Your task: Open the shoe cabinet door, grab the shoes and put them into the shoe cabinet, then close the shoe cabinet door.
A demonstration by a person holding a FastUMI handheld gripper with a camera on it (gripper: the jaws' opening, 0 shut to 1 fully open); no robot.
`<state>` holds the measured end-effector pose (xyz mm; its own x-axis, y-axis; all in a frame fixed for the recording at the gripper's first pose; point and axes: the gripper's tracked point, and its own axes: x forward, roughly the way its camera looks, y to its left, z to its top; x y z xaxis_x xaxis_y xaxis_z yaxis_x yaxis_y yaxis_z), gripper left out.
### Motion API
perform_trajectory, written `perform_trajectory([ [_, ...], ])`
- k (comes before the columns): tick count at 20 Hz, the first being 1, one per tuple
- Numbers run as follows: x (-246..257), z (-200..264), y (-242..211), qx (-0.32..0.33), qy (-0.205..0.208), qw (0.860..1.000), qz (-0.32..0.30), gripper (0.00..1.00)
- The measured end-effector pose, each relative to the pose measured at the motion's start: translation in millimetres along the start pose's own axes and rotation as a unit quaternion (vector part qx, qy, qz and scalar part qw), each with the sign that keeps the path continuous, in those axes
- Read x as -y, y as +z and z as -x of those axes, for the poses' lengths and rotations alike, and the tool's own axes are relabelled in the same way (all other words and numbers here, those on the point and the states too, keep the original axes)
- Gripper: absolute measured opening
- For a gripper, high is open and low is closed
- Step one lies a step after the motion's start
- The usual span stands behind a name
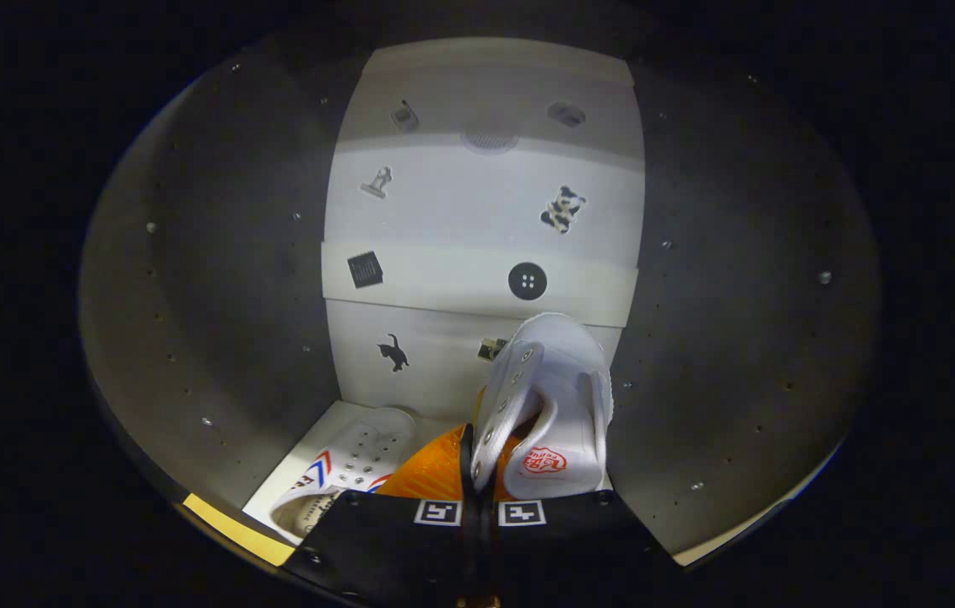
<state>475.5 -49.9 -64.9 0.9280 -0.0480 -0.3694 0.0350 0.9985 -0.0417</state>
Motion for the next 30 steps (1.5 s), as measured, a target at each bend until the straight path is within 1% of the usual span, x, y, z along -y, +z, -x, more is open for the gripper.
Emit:
perform_trajectory([
  [2, 3.1, -21.0, -18.0, -0.026, -0.004, 1.0, 0.016, 0.02],
  [4, 3.4, -35.9, -24.4, -0.036, -0.003, 0.999, 0.01, 0.02],
  [7, 3.7, -50.0, -32.3, -0.052, -0.004, 0.999, -0.004, 0.06],
  [8, 5.2, -55.8, -36.3, -0.057, -0.006, 0.998, 0.0, 0.06],
  [11, 2.1, -61.2, -57.9, -0.09, 0.002, 0.996, -0.002, 0.18],
  [12, -2.7, -59.9, -59.9, -0.095, 0.012, 0.995, -0.006, 0.22],
  [15, -4.6, -51.1, -51.1, -0.082, 0.009, 0.997, -0.007, 0.46],
  [17, -13.1, -40.0, -46.9, -0.078, 0.02, 0.997, -0.021, 0.63],
  [20, -15.4, -19.4, -38.7, -0.059, 0.016, 0.997, -0.038, 0.83],
  [22, -12.9, -0.6, -35.9, -0.046, 0.006, 0.998, -0.032, 0.97],
  [23, -11.6, 10.5, -34.2, -0.037, 0.001, 0.999, -0.025, 0.98],
  [25, -12.1, 38.8, -30.4, -0.017, -0.004, 1.0, -0.009, 0.99],
  [30, -10.9, 109.4, -17.3, 0.031, -0.009, 0.999, 0.011, 0.98],
])
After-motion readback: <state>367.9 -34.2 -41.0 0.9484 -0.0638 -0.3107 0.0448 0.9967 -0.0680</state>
